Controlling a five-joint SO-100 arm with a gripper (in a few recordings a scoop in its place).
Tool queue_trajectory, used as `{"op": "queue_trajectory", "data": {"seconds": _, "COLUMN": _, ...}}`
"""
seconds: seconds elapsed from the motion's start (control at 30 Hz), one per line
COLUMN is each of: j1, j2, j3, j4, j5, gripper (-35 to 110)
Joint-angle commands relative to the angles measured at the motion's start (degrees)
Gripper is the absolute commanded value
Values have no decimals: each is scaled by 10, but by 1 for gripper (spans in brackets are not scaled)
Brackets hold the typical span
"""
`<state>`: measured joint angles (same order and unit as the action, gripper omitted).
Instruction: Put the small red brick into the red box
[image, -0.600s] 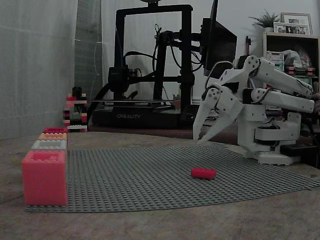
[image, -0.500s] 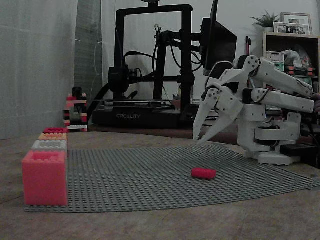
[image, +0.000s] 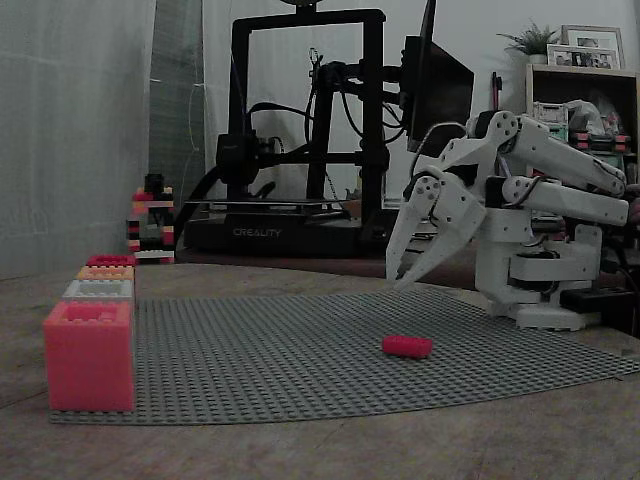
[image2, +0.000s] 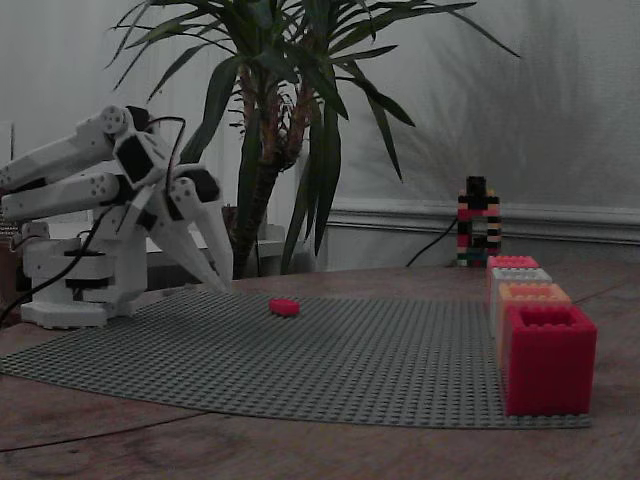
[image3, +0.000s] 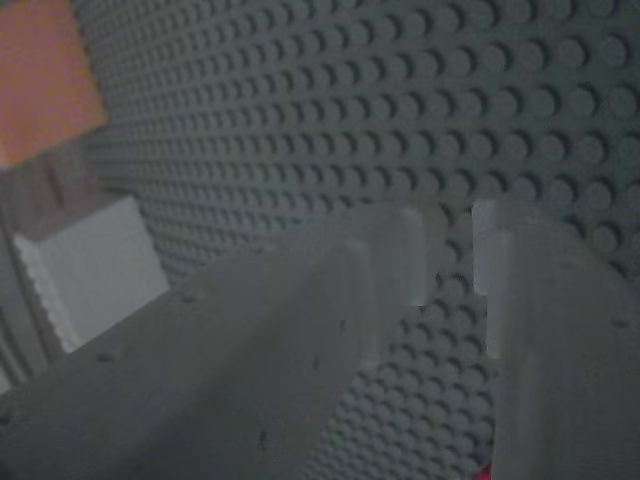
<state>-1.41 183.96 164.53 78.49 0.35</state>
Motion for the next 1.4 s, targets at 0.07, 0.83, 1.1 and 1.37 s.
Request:
{"op": "queue_trajectory", "data": {"seconds": 0.07, "j1": -14, "j2": 5, "j3": -4, "j4": 11, "j5": 9, "gripper": 0}}
{"op": "queue_trajectory", "data": {"seconds": 0.83, "j1": -196, "j2": -368, "j3": -334, "j4": -20, "j5": 31, "gripper": 0}}
{"op": "queue_trajectory", "data": {"seconds": 1.1, "j1": -278, "j2": -613, "j3": -482, "j4": -15, "j5": -14, "gripper": 8}}
{"op": "queue_trajectory", "data": {"seconds": 1.37, "j1": -324, "j2": -720, "j3": -500, "j4": -11, "j5": -149, "gripper": 12}}
